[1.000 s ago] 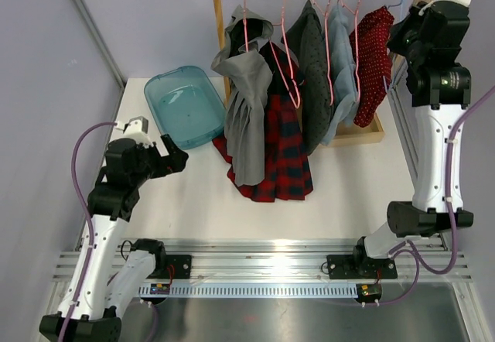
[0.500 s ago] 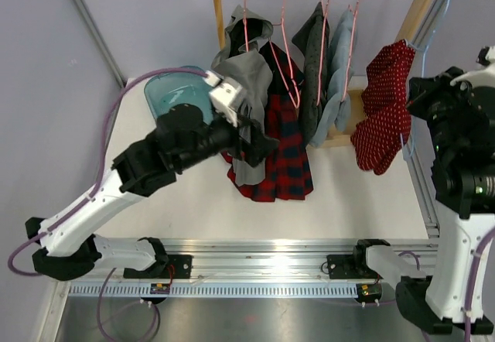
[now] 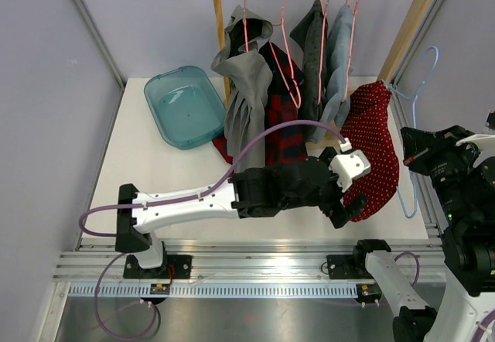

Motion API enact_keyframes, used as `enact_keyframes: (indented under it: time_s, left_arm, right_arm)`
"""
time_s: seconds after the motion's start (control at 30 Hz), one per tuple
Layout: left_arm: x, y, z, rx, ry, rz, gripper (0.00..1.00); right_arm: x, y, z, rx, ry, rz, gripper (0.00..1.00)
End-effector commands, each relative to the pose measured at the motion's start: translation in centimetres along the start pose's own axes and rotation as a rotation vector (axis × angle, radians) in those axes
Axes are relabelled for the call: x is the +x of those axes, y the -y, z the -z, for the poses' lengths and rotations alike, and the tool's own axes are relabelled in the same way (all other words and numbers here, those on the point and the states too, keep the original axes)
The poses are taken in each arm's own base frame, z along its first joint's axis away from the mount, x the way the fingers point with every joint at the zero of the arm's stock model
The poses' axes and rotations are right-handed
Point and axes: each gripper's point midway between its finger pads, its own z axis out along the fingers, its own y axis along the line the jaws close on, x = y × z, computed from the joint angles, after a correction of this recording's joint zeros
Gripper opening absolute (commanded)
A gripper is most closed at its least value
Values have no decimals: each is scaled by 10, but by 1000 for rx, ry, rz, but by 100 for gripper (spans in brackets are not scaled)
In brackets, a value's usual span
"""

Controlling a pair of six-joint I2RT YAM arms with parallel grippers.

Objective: Remove the skirt from the hanger

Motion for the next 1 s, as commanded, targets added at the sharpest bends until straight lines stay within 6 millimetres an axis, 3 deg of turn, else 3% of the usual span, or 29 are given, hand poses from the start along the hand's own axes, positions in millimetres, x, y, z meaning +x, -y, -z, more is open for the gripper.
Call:
enact_keyframes:
  time_s: [0.0, 0.23, 0.33, 0.67, 0.83, 0.93, 0.97]
  left_arm:
    - [-65, 13, 2, 51, 192, 17, 99]
    - [-57, 12, -26, 25, 196, 39, 99]
    - [-58, 20, -32, 63, 193, 43, 99]
    - [-52, 44, -23, 209, 203, 61, 99]
    - [-45, 41, -35, 189, 185, 64, 99]
    - [-45, 39, -42, 168, 175, 63, 88]
    - [-45, 34, -42, 139, 175, 65, 73]
  right_arm:
    - [-5, -18, 11, -91, 22, -40, 0]
    - [-6, -20, 18, -103, 19, -35, 0]
    - [-9, -22, 19, -108, 24, -32, 0]
    - [-12, -26, 20, -126, 28, -37, 0]
    - [-16, -29, 23, -131, 35, -40, 0]
    - [-18, -30, 25, -134, 41, -39, 0]
    - [-19, -30, 25, -133, 42, -40, 0]
